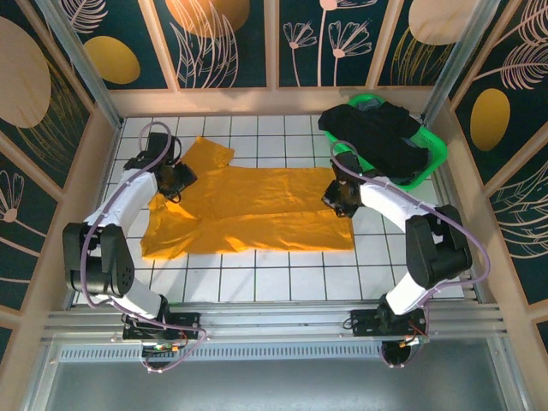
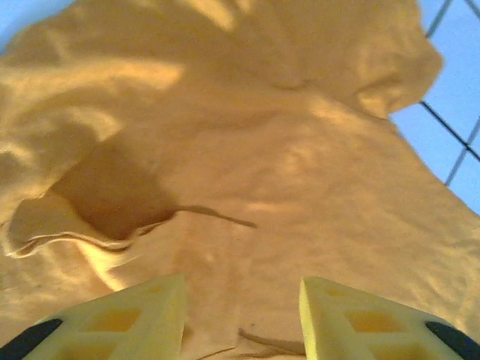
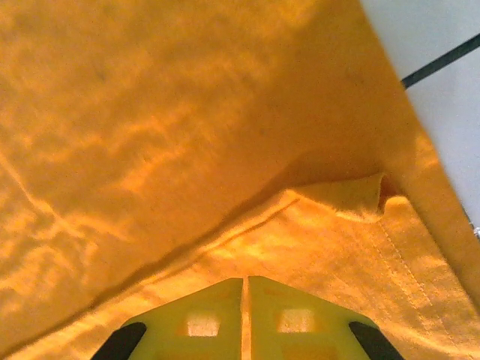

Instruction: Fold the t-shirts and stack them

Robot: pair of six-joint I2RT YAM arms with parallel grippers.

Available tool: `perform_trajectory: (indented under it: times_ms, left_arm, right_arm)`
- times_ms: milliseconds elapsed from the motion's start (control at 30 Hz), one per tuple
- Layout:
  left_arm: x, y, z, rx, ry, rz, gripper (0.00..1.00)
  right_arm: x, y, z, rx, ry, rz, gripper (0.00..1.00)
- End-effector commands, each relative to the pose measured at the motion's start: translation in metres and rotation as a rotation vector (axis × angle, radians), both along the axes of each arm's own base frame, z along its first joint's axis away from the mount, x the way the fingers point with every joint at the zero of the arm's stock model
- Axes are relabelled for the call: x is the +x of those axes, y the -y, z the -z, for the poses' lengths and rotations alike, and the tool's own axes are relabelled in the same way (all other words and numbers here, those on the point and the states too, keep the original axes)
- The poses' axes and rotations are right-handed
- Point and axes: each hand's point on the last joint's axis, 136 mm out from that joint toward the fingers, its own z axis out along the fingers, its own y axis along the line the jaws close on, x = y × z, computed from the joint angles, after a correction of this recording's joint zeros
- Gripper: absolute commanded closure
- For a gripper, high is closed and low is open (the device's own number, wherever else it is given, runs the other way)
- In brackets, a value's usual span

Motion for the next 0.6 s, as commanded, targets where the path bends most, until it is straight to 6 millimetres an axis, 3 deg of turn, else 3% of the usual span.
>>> perform_trajectory:
  times_ms: [0, 167, 333, 433, 500, 567]
  left_arm:
    - [-0.021, -0.012, 0.028, -0.048, -0.093, -0.07, 0.55]
    - [-0.009, 0.004, 0.034, -0.141, -0.084, -0.039, 0.61]
    - [0.0, 0.025, 0.034, -0.129, -0.091, 0.076, 0.65]
    - [0.001, 0.042, 0.04, -0.034, -0.122, 0.178, 0.66]
    - [-0.003, 0.044, 0.056, 0.016, -0.173, 0.207, 0.67]
    - [-0.003, 0.039, 0.066, 0.068, -0.194, 0.214, 0.67]
  right_arm:
    - [-0.006, 0.012, 0.023, -0.049, -0.045, -0.018, 0.91]
    - [-0.002, 0.029, 0.045, -0.096, -0.093, 0.009, 0.93]
    - [-0.004, 0.028, 0.05, -0.088, -0.109, 0.005, 0.94]
    - [-0.006, 0.026, 0.041, -0.095, -0.089, -0.004, 0.91]
    - [0.0, 0.019, 0.025, -0.072, -0.03, -0.025, 0.82]
    - [0.011, 0.0, 0.001, 0.011, 0.082, -0.092, 0.73]
